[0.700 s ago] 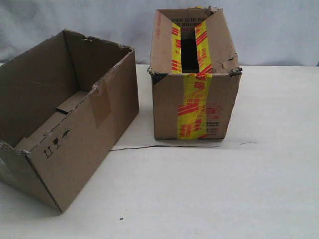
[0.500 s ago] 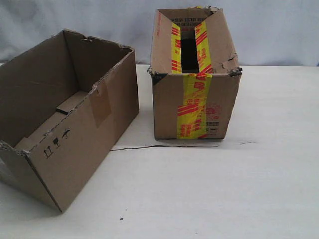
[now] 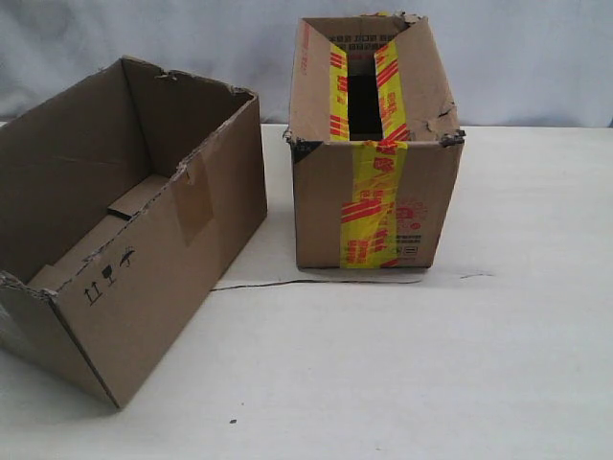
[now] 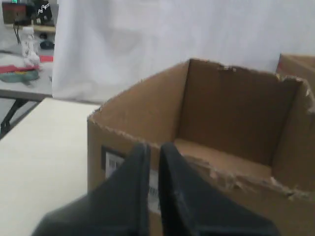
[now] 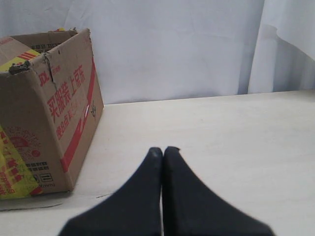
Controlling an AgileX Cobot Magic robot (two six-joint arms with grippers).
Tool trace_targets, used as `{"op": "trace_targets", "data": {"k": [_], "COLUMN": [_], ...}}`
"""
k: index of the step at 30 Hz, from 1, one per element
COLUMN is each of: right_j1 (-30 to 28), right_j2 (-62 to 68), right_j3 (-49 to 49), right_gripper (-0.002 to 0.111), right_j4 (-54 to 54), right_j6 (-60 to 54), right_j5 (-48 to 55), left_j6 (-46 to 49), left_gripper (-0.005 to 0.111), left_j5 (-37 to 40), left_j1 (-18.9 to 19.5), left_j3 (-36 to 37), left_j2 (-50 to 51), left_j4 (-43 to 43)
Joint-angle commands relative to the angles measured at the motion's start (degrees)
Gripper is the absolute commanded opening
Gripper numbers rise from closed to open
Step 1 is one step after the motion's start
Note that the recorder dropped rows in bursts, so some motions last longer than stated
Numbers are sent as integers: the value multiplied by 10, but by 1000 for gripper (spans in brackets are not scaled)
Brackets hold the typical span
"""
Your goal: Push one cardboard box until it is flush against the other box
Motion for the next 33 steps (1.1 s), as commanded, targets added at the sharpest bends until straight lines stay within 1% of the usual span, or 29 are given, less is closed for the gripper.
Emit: {"op": "trace_targets", "data": {"k": [1, 3, 10, 15, 18, 20, 22, 23, 27, 29, 31, 33], "right_j1": [2, 2, 2, 2, 2, 2, 2, 2, 2, 2, 2, 2], "right_j2": [-2, -2, -2, -2, -2, -2, -2, -2, -2, -2, -2, -2], "right_j3": [3, 3, 3, 3, 3, 3, 3, 3, 3, 3, 3, 3], "right_gripper": [0, 0, 0, 0, 0, 0, 0, 0, 0, 0, 0, 0], "right_j4": [-3, -3, -3, -3, -3, -3, -3, -3, -3, -3, -3, -3], "right_j6": [-4, -4, -4, -4, -4, -4, -4, -4, -4, -4, -4, -4], "right_j5": [-2, -2, -2, -2, -2, -2, -2, -2, -2, -2, -2, -2], "left_j6": [-3, -3, -3, -3, -3, -3, -8, -8, -22, -24, -35, -37], "left_gripper": [0, 0, 0, 0, 0, 0, 0, 0, 0, 0, 0, 0], "left_j5": [8, 3, -72, -113, -116, -144, -165, -173, -214, -229, -243, -254], "left_j1": [1, 1, 1, 0, 0, -2, -15, -29, -102, -129, -148, -156], "left_j3": [1, 1, 1, -28, -50, -55, -60, -64, -77, -88, -98, -108], "left_j2": [75, 111, 270, 390, 452, 489, 517, 529, 566, 580, 594, 606], "left_j4": [5, 5, 5, 5, 9, 10, 10, 10, 10, 5, 4, 4]}}
